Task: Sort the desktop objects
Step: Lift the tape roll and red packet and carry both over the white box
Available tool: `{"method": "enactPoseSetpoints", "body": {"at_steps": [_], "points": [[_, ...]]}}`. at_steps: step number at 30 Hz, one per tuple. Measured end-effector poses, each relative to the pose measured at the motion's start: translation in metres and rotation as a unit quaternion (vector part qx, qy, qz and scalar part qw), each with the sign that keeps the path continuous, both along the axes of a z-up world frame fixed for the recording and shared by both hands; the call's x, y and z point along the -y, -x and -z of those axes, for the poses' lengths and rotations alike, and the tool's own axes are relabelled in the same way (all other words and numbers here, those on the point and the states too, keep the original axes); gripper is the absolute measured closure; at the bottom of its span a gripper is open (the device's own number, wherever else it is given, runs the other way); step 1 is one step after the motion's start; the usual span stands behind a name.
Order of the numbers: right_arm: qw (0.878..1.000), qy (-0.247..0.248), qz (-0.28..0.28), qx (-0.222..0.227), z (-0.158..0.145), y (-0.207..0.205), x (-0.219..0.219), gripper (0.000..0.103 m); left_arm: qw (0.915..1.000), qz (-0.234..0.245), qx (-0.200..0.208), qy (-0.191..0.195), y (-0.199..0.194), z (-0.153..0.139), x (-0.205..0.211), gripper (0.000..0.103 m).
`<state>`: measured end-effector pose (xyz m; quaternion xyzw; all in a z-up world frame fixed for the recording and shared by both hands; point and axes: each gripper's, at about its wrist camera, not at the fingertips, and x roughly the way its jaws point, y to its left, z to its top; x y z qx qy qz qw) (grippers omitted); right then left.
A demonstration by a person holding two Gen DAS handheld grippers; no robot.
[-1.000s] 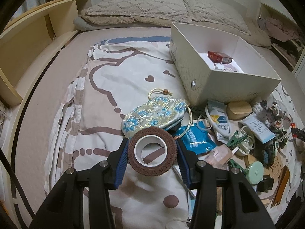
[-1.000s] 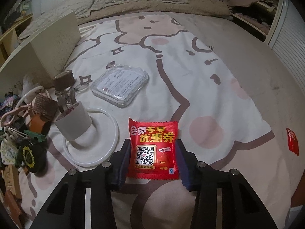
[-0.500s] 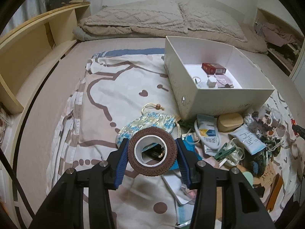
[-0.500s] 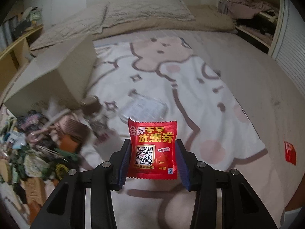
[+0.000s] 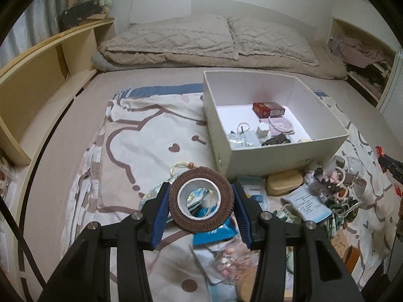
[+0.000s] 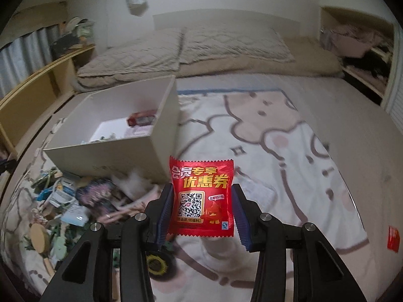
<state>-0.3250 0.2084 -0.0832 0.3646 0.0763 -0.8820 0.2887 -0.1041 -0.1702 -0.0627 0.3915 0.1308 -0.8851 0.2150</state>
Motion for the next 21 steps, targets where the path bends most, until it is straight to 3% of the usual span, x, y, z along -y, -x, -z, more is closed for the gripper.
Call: {"method": "enactPoseSetpoints", "body": {"at_steps": [21], "points": [[0.996, 0.021, -0.081, -0.036, -0.041, 0.001, 0.073, 0.057, 0.9989, 0.018, -0.039, 0.020, 0.059, -0.035, -0.035, 0.055]]}}
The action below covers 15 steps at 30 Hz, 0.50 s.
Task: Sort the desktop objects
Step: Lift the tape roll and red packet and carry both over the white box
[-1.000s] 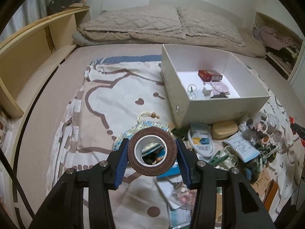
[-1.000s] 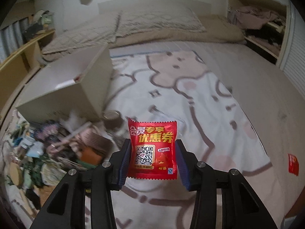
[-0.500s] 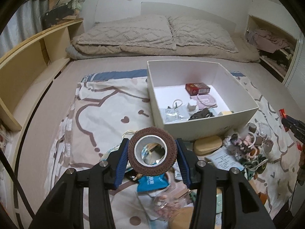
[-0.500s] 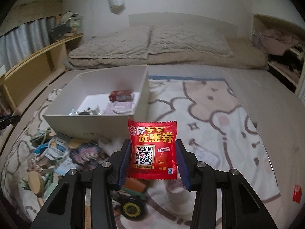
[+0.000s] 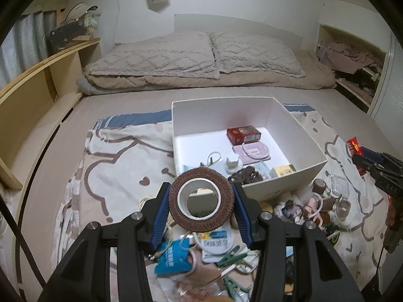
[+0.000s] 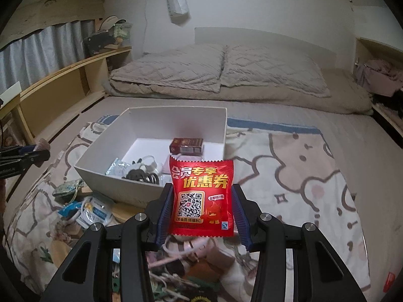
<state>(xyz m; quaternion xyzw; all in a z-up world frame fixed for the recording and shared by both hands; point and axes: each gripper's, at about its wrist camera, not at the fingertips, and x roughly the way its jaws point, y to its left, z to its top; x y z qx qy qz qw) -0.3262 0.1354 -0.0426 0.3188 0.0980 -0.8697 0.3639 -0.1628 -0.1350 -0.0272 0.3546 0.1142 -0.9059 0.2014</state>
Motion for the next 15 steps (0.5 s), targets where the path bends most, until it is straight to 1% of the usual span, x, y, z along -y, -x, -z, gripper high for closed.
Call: {"method": "enactPoseSetpoints", "body": {"at_steps": [4, 7, 13, 15], "points": [[1.000, 0.003, -0.003, 0.002, -0.003, 0.005, 0.010, 0.057, 1.0000, -0.002, -0.010, -0.002, 0.014, -0.005, -0.005, 0.055], [1.000, 0.002, -0.010, 0.005, -0.003, 0.010, 0.022, 0.057, 0.9996, -0.002, -0.025, -0.015, 0.025, -0.012, -0.007, 0.055], [1.000, -0.005, -0.019, 0.007, -0.002, 0.022, 0.045, 0.057, 0.9981, -0.016, -0.053, -0.028, 0.048, -0.023, -0.011, 0.055], [1.000, -0.006, -0.022, 0.009, 0.000, 0.027, 0.054, 0.057, 0.9980, -0.020, -0.055, -0.024, 0.055, -0.023, -0.013, 0.055]]}}
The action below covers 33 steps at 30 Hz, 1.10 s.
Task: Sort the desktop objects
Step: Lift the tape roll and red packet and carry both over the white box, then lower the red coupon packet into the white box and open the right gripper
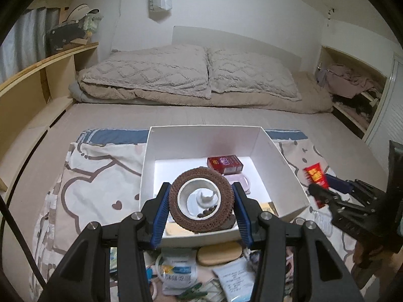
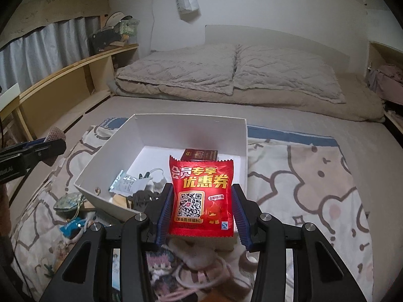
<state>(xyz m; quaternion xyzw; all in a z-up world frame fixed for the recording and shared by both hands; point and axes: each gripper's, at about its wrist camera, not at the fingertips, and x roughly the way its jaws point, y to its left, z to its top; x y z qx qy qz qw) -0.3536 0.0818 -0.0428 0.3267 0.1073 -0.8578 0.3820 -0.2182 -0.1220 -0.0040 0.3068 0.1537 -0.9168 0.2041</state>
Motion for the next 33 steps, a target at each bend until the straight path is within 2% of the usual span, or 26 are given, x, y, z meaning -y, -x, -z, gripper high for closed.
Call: {"method": "enactPoseSetpoints", "body": {"at_steps": [8, 14, 27, 29, 31, 33], "points": [[1.000, -0.015, -0.002, 0.022, 0.016, 0.024, 0.027, 0.057, 0.9999, -0.013, -0.005, 0.004, 0.025, 0.003, 0.001, 0.055], [0.998, -0.049, -0.018, 0.032, 0.033, 0.033, 0.048, 0.057, 0.9996, -0.025, 0.004, 0.012, 0.043, 0.015, 0.006, 0.055], [0.994, -0.089, -0.029, 0.056, 0.055, 0.059, 0.063, 0.057, 0.9985, -0.048, 0.023, -0.013, 0.068, 0.035, 0.023, 0.055], [0.993, -0.095, -0.032, 0.059, 0.056, 0.060, 0.063, 0.054, 0.9981, -0.050, 0.022, -0.029, 0.070, 0.038, 0.026, 0.055], [0.993, -0.097, -0.033, 0.060, 0.058, 0.060, 0.064, 0.039, 0.9978, -0.049, 0.022, -0.040, 0.073, 0.040, 0.028, 0.055], [0.993, -0.099, -0.037, 0.052, 0.059, 0.058, 0.064, 0.036, 0.9971, -0.048, 0.021, -0.054, 0.075, 0.042, 0.031, 0.055]]}}
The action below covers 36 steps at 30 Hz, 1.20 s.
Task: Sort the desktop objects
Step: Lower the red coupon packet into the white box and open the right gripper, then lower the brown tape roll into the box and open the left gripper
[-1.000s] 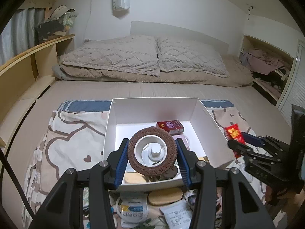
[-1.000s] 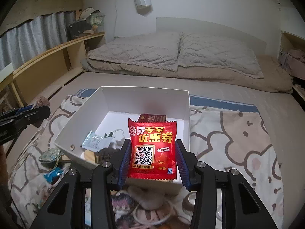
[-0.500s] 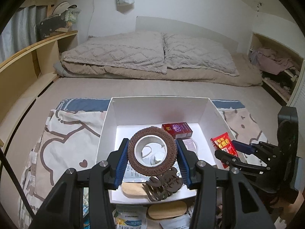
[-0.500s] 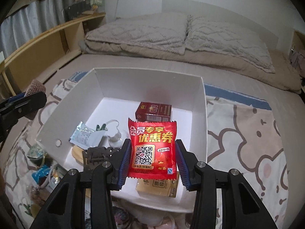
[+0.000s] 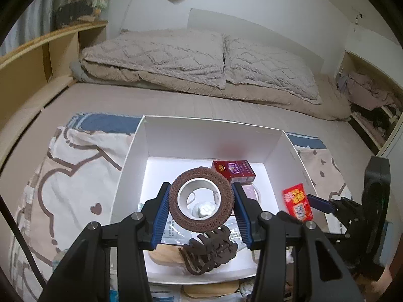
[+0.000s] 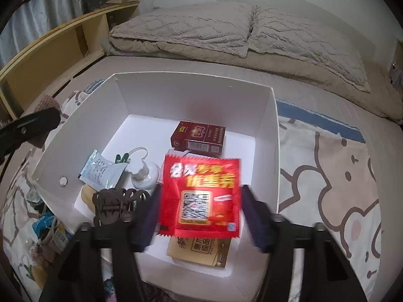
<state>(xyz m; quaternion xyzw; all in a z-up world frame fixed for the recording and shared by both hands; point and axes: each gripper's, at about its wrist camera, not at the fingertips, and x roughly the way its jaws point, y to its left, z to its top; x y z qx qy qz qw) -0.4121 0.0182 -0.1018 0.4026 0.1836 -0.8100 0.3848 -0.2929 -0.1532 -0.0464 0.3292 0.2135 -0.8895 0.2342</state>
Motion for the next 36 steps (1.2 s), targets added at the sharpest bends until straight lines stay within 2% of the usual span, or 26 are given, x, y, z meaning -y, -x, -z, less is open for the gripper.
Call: {"method": "enactPoseSetpoints", "body": {"at_steps": [4, 12, 15, 20, 22, 27, 30, 33, 34, 35, 36], "points": [[1.000, -0.006, -0.013, -0.004, 0.004, -0.003, -0.001, 0.036, 0.9991, -0.009, -0.010, -0.040, 0.002, 0.002, 0.006, 0.055], [0.999, 0.024, -0.020, 0.008, 0.002, -0.010, -0.009, 0.035, 0.9997, -0.009, 0.017, -0.017, 0.014, 0.009, 0.004, 0.055], [0.999, 0.039, -0.026, 0.005, -0.003, -0.017, -0.011, 0.027, 0.9993, -0.004, 0.036, -0.004, 0.020, 0.015, 0.003, 0.055], [0.998, 0.050, -0.027, -0.001, -0.008, -0.026, -0.018, 0.026, 0.9978, -0.001, 0.065, 0.012, 0.027, 0.026, 0.008, 0.055], [0.998, 0.052, -0.024, -0.001, -0.008, -0.027, -0.021, 0.015, 0.9975, -0.002, 0.070, 0.014, 0.028, 0.029, 0.012, 0.055], [0.998, 0.061, -0.018, -0.002, -0.010, -0.032, -0.030, 0.013, 0.9968, -0.008, 0.078, 0.013, 0.029, 0.033, 0.022, 0.055], [0.997, 0.072, -0.012, 0.008, -0.011, -0.032, -0.035, 0.004, 0.9964, -0.008, 0.082, 0.017, 0.028, 0.036, 0.025, 0.055], [0.996, 0.084, -0.007, 0.012, -0.014, -0.032, -0.038, 0.004, 0.9962, -0.014, 0.083, 0.019, 0.027, 0.038, 0.026, 0.054], [0.996, 0.088, -0.006, 0.013, -0.015, -0.032, -0.039, 0.004, 0.9962, -0.018, 0.083, 0.020, 0.027, 0.037, 0.026, 0.043], [0.996, 0.090, -0.006, 0.014, -0.016, -0.032, -0.039, 0.004, 0.9962, -0.025, 0.081, 0.023, 0.026, 0.036, 0.025, 0.025], [0.996, 0.092, -0.006, 0.015, -0.016, -0.033, -0.039, 0.004, 0.9962, -0.034, 0.074, 0.030, 0.025, 0.034, 0.024, 0.019]]}}
